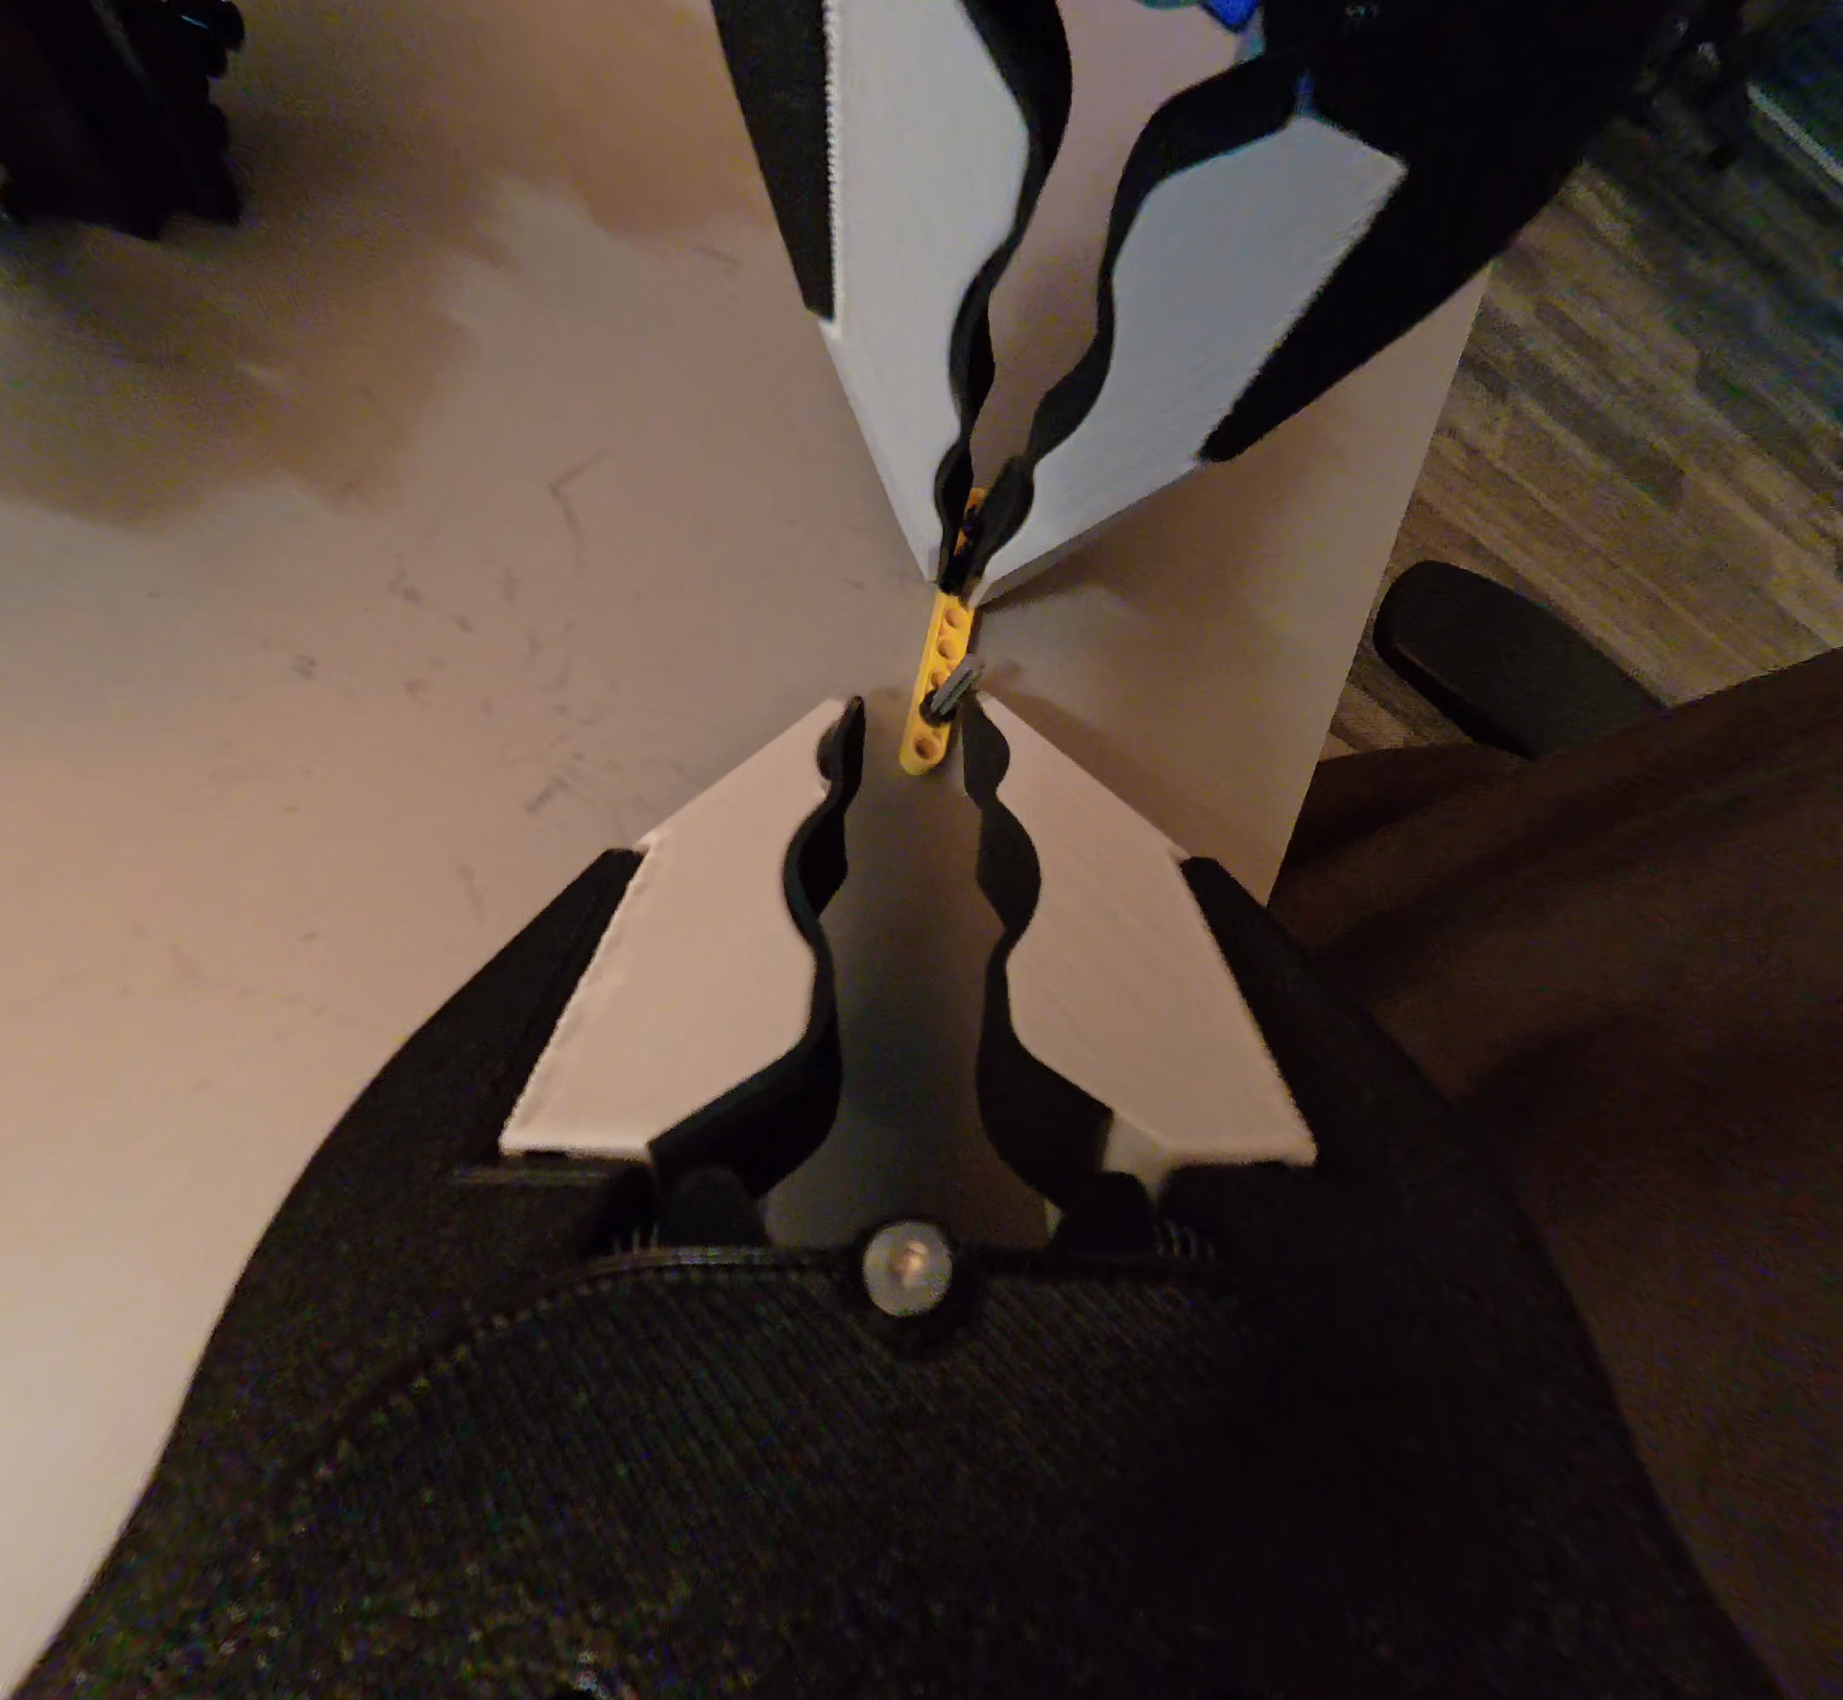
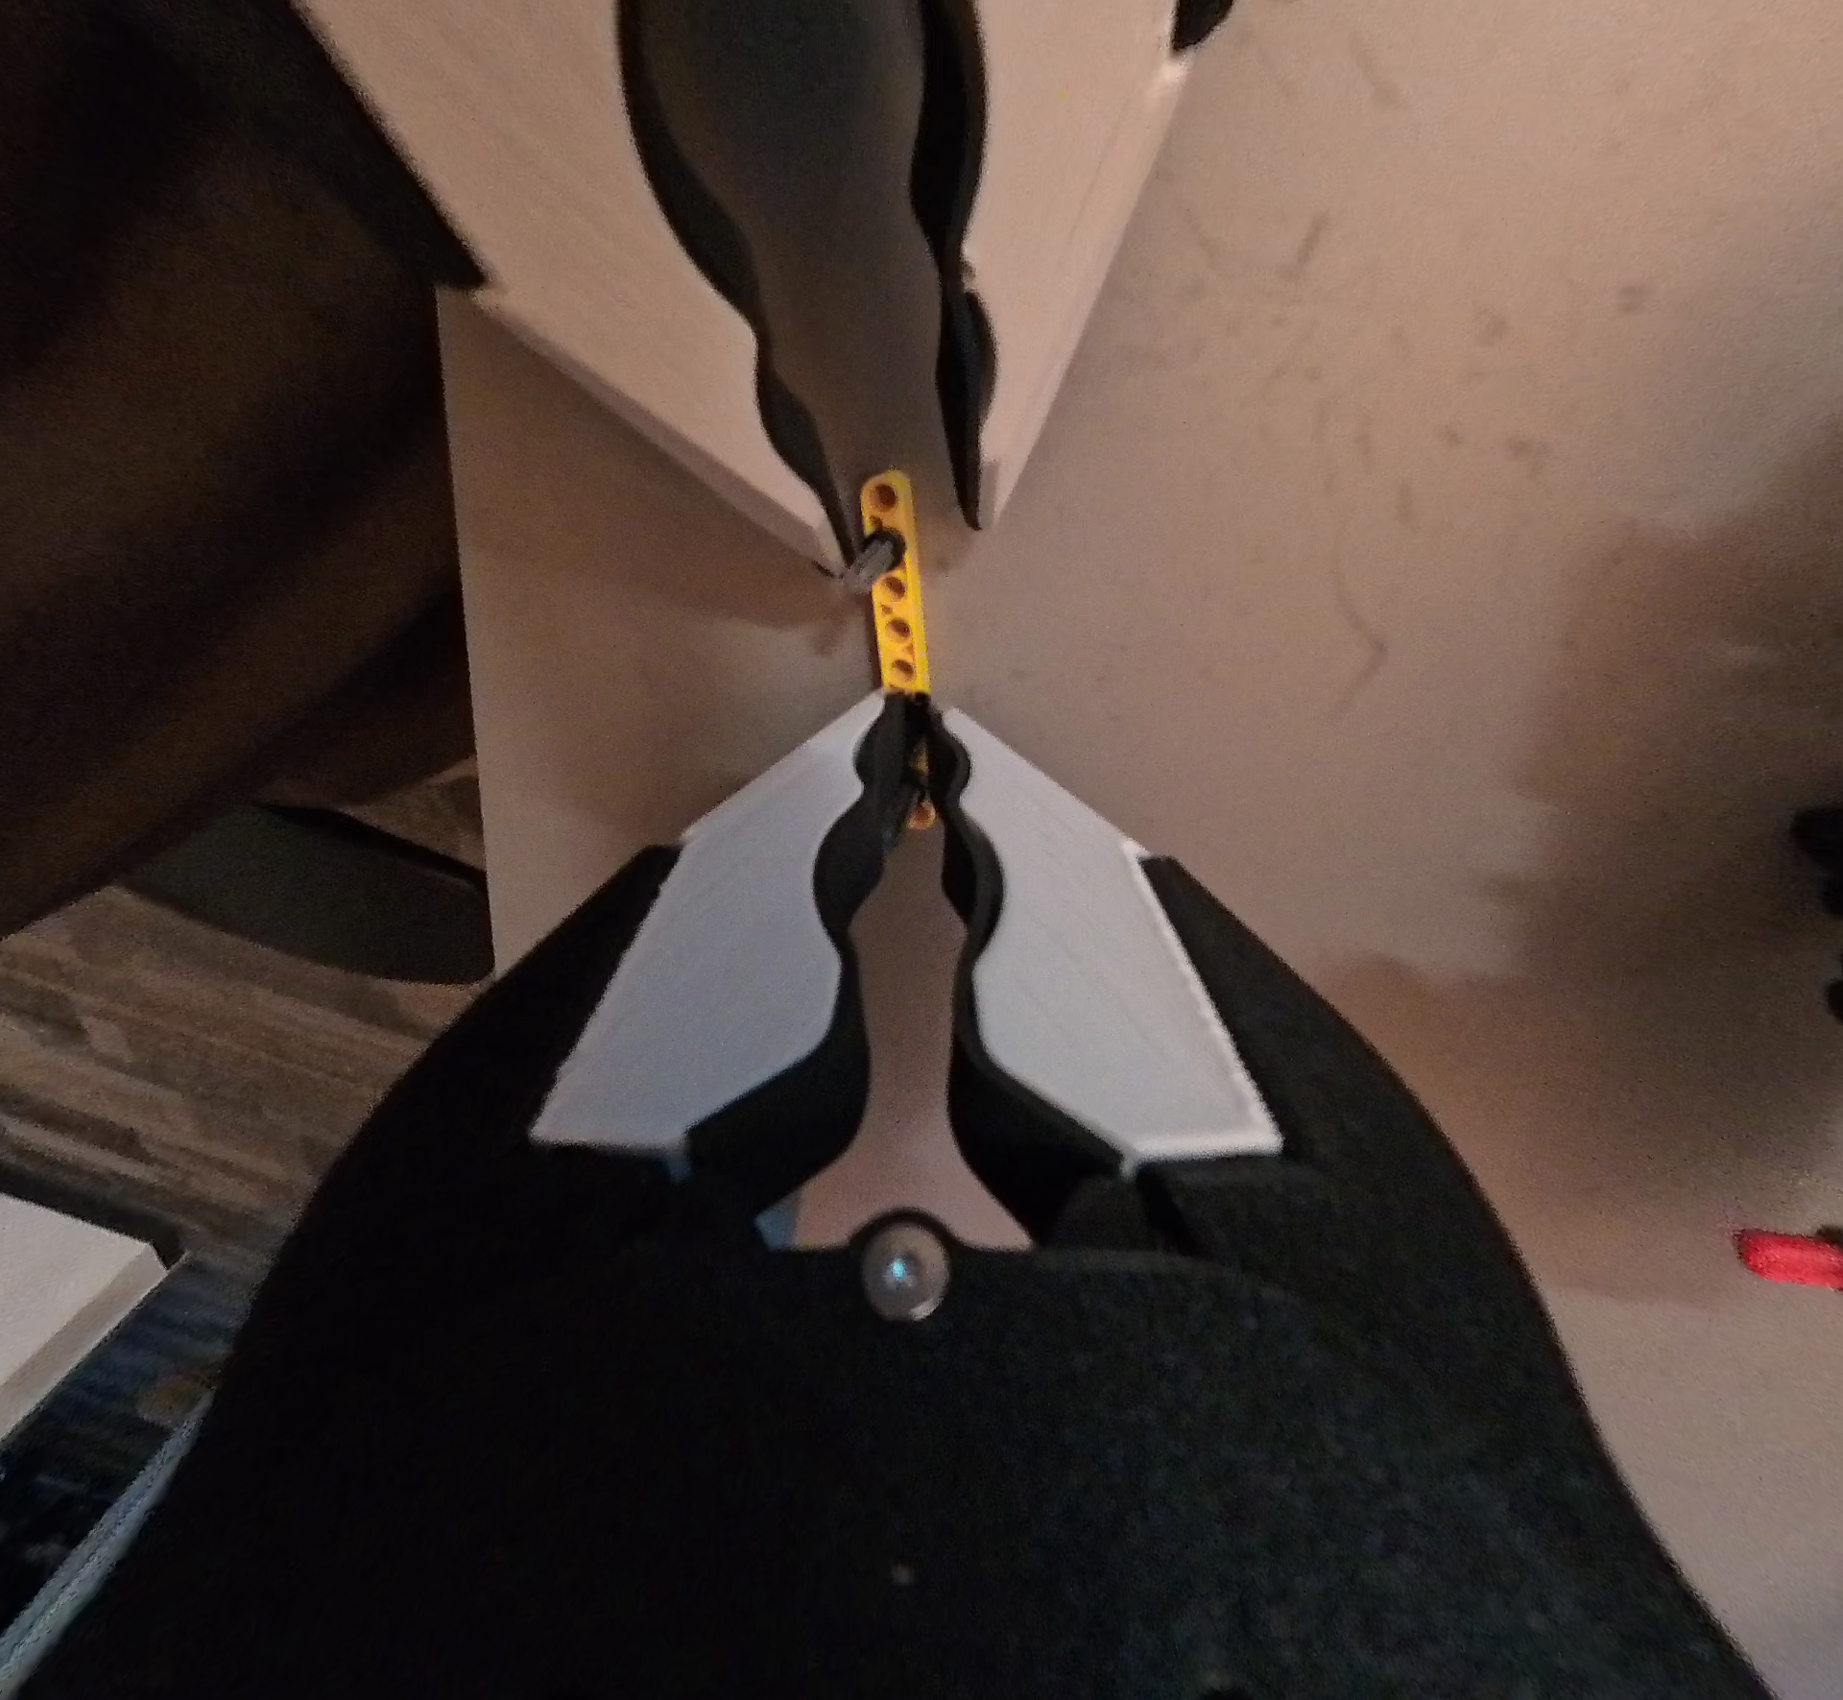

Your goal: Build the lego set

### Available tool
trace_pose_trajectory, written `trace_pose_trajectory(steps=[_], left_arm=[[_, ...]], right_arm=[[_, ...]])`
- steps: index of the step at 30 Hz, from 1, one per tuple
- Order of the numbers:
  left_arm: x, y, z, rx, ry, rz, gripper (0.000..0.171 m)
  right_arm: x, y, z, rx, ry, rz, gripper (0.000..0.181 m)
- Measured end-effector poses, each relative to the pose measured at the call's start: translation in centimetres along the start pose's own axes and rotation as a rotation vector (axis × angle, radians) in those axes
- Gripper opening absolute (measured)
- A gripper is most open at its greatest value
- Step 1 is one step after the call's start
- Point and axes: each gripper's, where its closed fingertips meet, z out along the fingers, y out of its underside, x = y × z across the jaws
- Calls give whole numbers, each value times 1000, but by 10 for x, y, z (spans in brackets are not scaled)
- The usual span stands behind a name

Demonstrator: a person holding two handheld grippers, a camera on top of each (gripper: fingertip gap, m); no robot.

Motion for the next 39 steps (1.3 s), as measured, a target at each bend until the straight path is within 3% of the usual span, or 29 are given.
trace_pose_trajectory(steps=[6, 14, 17, 21, 25, 29, 37, 39], left_arm=[[1, 0, 0, 2, 22, -11, 19], [1, 0, 0, 0, 49, -40, 35], [1, -9, -5, 59, 40, -19, 38], [7, -35, -23, 251, 61, 25, 34], [20, -59, -44, 418, 91, 33, 23], [19, -72, -59, 511, 22, 76, 4], [30, -69, -50, 487, -23, 138, 2], [31, -68, -49, 481, -37, 162, 2]], right_arm=[[6, 4, -3, 18, 125, -18, 3], [11, 0, -16, 296, 175, 148, 4], [10, -11, -33, 460, 151, 229, 4], [6, -37, -69, 806, 19, 411, 4], [2, -54, -96, 1099, -158, 600, 4], [0, -55, -109, 1262, -260, 690, 4], [-12, -44, -107, 1248, -233, 664, 5], [-14, -41, -107, 1225, -220, 647, 18]])
